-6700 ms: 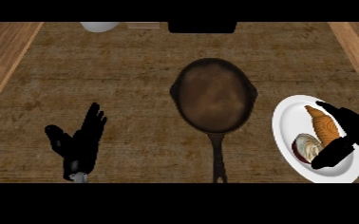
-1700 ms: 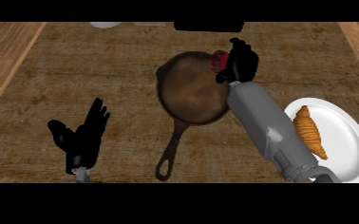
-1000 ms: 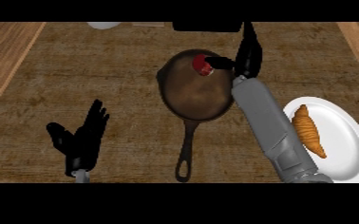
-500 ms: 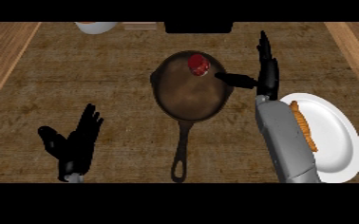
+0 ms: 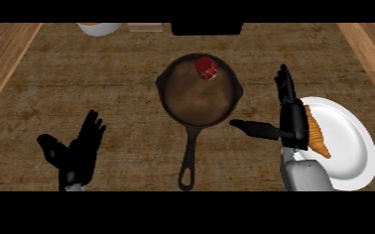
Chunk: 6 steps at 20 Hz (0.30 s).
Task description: Pick the cupcake from the plate and place it in the pan
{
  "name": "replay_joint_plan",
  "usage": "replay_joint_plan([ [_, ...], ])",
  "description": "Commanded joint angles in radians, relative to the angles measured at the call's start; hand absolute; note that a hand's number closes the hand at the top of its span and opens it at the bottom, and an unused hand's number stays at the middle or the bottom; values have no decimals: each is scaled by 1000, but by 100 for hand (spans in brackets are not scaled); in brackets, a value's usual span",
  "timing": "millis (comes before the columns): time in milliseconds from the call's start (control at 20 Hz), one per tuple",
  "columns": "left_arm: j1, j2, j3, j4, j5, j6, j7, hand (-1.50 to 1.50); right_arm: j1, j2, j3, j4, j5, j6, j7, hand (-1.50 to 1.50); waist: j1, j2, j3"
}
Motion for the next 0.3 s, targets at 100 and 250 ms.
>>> replay_joint_plan([
  [100,6,42,24,-74,21,-33,51,0,222,-4,66,-228,44,-18,56,-150,7,2,0],
  [250,-11,0,23,6,0,-11,4,0,244,3,116,-235,44,-88,63,-150,10,4,0],
])
